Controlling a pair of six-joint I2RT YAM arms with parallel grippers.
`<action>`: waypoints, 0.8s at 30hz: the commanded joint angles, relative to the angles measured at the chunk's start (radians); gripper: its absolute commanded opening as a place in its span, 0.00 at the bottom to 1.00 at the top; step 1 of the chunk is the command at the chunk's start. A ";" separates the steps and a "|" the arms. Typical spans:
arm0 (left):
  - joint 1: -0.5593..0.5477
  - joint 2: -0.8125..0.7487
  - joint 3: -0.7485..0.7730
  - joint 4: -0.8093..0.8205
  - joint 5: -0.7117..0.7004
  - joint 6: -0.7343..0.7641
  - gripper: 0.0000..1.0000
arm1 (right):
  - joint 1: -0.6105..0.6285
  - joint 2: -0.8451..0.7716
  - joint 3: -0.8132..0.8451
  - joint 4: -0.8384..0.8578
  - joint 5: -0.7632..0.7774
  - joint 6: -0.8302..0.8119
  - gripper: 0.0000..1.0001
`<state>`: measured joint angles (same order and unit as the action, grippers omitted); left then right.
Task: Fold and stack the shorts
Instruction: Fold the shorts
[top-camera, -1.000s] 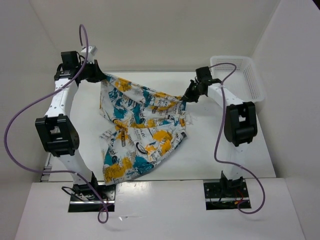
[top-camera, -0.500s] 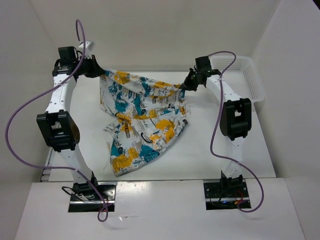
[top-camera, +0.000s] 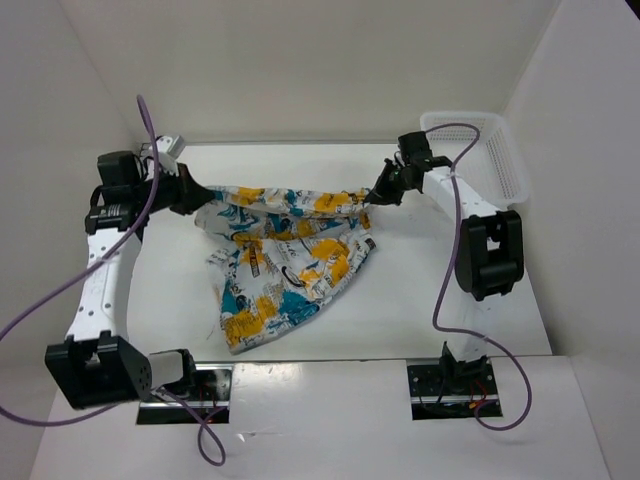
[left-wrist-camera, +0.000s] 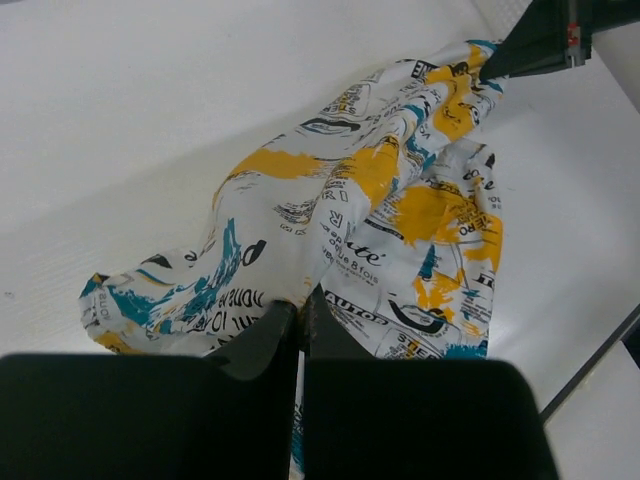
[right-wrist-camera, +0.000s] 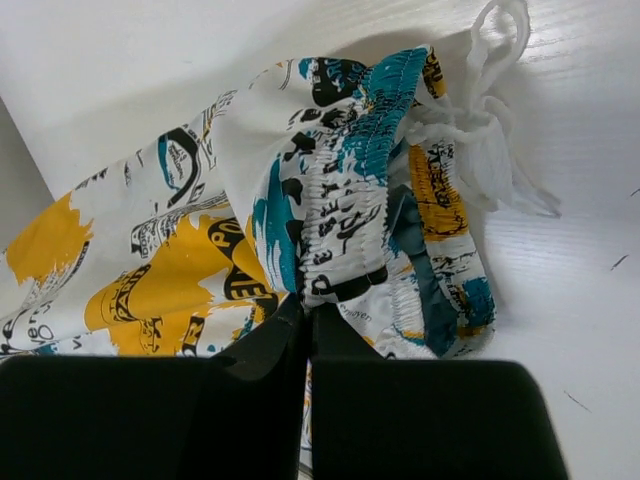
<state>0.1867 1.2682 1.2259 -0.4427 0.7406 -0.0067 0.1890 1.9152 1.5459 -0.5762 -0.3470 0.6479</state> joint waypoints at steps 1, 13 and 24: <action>0.005 -0.099 -0.045 0.015 0.060 0.007 0.00 | -0.008 -0.090 -0.021 0.022 -0.030 -0.024 0.01; -0.024 -0.509 -0.393 -0.100 0.042 0.007 0.00 | -0.017 -0.367 -0.334 -0.011 -0.017 -0.054 0.01; -0.033 -0.797 -0.514 -0.496 0.095 0.007 0.10 | -0.097 -0.455 -0.557 0.005 0.042 -0.062 0.06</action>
<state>0.1635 0.5350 0.7361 -0.7982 0.7731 -0.0036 0.1318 1.4944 1.0065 -0.6056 -0.3523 0.6071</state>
